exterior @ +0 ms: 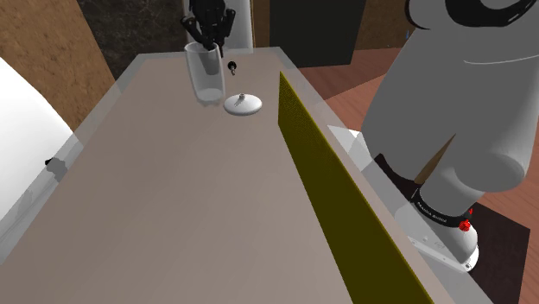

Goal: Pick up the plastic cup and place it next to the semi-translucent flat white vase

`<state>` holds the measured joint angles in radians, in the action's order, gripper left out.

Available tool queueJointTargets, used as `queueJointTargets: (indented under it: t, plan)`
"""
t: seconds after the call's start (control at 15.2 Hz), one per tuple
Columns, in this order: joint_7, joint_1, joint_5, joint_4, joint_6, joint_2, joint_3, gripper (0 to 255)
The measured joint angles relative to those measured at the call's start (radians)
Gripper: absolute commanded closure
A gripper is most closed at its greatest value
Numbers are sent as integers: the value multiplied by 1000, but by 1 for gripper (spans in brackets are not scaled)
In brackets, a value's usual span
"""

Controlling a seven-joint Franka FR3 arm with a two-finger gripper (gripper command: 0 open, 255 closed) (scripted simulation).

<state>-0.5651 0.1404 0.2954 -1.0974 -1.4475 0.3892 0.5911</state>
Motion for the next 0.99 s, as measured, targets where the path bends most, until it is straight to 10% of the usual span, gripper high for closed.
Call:
queueJointTargets:
  t: [0.99]
  plan:
    - [-10,-72,-42,-316,-245,-76,1,255]
